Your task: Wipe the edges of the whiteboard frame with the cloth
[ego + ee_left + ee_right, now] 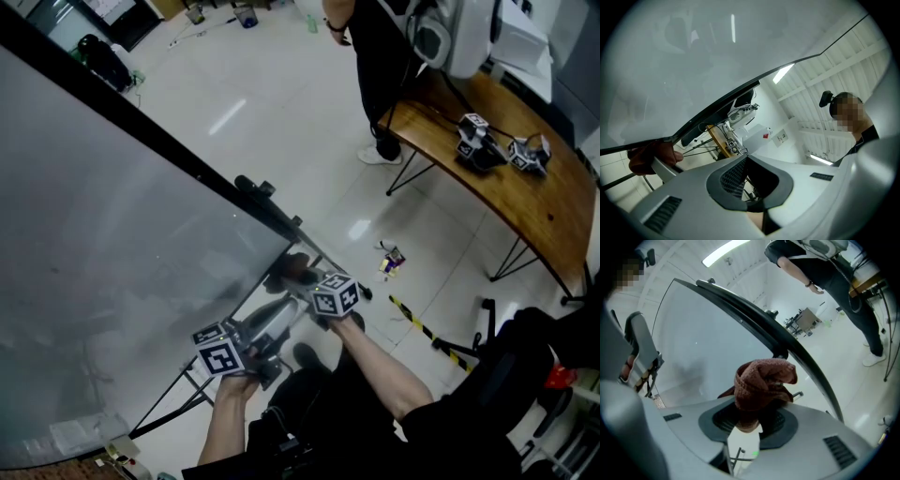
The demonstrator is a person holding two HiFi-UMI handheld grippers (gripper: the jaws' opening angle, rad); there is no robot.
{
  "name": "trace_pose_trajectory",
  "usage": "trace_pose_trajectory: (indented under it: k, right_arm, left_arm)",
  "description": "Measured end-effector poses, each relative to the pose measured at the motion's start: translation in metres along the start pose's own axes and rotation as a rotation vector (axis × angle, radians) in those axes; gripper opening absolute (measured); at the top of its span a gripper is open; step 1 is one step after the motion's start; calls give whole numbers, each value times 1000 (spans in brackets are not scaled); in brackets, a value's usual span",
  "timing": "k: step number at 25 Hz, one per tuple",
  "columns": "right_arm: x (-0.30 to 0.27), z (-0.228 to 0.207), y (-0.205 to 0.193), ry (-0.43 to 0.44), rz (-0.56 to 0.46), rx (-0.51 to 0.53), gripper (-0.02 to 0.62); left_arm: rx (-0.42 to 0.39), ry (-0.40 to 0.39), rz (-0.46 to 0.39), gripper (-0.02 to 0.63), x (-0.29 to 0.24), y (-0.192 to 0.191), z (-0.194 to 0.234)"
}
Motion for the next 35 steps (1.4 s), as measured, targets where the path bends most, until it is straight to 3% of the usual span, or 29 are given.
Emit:
trace_pose_trajectory:
  k: [5, 13, 20, 26, 35]
  right_arm:
    - [29, 27, 3, 43, -117, -80, 118]
    - [76, 107, 7, 104, -326, -109, 118]
    - [113, 199, -34, 77, -422, -54, 120]
    - [141, 284, -67, 40, -521, 37, 120]
    - [158, 351, -88, 129, -562, 81, 120]
  left_arm:
    - [-11, -53, -3, -12, 14, 6, -9]
    - [-31, -172, 15, -12, 61, 4, -36]
    - [-80, -283, -1, -12, 122, 10, -77]
    - [-132, -415, 55, -12, 159, 10, -113]
    - [-176, -473, 33, -12, 188, 8, -153]
Point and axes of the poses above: the fingertips, and each gripper's own axes: x backward along the fingers, z to its left, y out of its top, the point moved 7 cm from there along x, backward along the fingers, and after that the axes turned 14 degrees about -x, right-handed, at the moved point
